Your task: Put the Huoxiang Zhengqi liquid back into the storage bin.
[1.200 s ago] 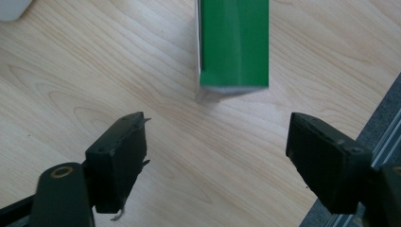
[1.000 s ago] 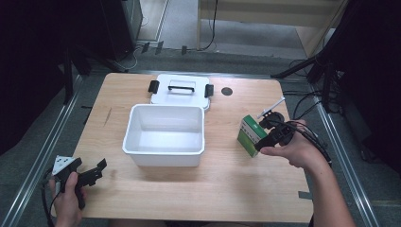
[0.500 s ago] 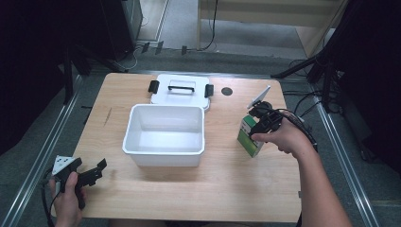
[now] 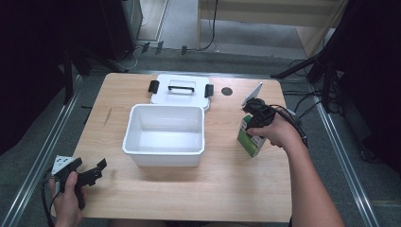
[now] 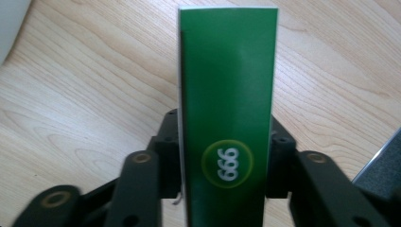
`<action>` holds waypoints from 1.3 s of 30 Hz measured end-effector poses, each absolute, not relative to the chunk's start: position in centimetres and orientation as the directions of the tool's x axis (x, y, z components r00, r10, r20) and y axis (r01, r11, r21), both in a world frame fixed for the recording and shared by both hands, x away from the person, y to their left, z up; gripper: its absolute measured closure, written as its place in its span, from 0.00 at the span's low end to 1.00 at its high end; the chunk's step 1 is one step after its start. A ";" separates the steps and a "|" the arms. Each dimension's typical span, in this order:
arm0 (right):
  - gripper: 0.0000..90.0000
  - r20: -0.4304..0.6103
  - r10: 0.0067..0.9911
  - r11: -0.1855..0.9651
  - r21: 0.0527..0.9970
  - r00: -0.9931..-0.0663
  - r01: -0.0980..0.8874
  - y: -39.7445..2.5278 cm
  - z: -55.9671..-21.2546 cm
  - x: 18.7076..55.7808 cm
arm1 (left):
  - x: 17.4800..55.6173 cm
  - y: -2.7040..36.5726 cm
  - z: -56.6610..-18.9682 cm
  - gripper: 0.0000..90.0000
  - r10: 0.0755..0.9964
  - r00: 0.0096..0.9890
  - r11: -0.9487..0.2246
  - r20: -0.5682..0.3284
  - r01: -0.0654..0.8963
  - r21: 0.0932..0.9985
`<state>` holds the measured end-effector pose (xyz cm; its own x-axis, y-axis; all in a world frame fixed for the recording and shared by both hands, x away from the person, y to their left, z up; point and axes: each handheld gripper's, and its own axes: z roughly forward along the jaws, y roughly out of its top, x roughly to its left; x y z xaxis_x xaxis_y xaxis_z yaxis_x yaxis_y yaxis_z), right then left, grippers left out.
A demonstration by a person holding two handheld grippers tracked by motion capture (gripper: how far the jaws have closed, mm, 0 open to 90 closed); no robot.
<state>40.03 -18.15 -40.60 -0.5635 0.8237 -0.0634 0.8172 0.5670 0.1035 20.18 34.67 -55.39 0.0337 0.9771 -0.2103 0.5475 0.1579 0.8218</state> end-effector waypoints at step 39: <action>0.72 -0.163 0.312 0.931 0.248 -0.936 0.267 -13.0 -30.4 35.2 | 20.3 34.7 -55.4 0.04 0.971 0.044 0.174 -0.236 0.548 0.818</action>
<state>35.19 -13.03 -30.37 -0.9360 0.3122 -0.1628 0.2674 0.9311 0.2482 20.32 34.73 -55.42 0.0436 0.9708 -0.2358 0.5475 0.1742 0.8185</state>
